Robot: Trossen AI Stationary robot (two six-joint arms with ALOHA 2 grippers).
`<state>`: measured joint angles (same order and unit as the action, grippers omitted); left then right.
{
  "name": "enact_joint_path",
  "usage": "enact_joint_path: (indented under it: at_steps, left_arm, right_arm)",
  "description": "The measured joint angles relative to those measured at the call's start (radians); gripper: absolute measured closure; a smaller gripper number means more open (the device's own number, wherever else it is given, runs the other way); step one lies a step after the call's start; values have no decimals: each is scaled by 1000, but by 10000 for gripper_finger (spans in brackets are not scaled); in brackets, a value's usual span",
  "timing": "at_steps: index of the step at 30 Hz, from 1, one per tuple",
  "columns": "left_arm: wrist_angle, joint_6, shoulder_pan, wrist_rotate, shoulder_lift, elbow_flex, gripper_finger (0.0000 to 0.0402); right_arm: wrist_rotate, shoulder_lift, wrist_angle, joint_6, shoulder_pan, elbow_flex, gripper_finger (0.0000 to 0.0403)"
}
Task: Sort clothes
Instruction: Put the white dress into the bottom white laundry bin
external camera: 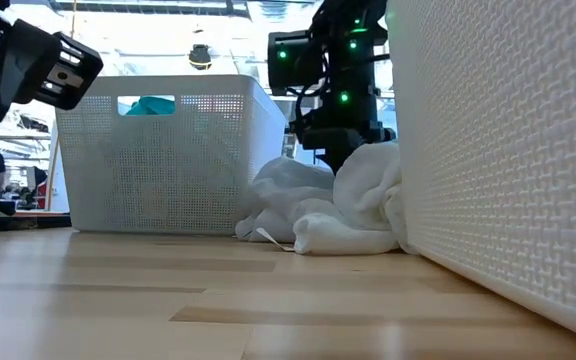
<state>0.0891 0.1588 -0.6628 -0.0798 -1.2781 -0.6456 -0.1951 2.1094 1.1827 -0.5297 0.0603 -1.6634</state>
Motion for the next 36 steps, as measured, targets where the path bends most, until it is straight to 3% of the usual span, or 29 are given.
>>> enact_joint_path:
  at_steps: [4, 11, 13, 20, 28, 36]
  left_arm:
    - [-10, 0, 0, -16, 0, 0, 189]
    - [-29, 0, 0, -17, 0, 0, 189]
    - [-29, 0, 0, -16, 0, 0, 189]
    - [-28, 3, 0, -34, 0, 0, 189]
    - [-28, -4, 0, -66, 0, 0, 189]
    - [-29, -8, 1, -104, 0, 0, 189]
  right_arm:
    - [1, 0, -19, 3, -1, 17, 165]
    - [3, 2, -30, 36, -7, 22, 349]
    - [2, 3, -31, 59, -16, 22, 384]
    - [-27, -17, 32, 51, -62, -22, 397]
    - [-186, -113, 110, 32, -154, -192, 402]
    - [-312, -191, 121, 41, -206, -270, 402]
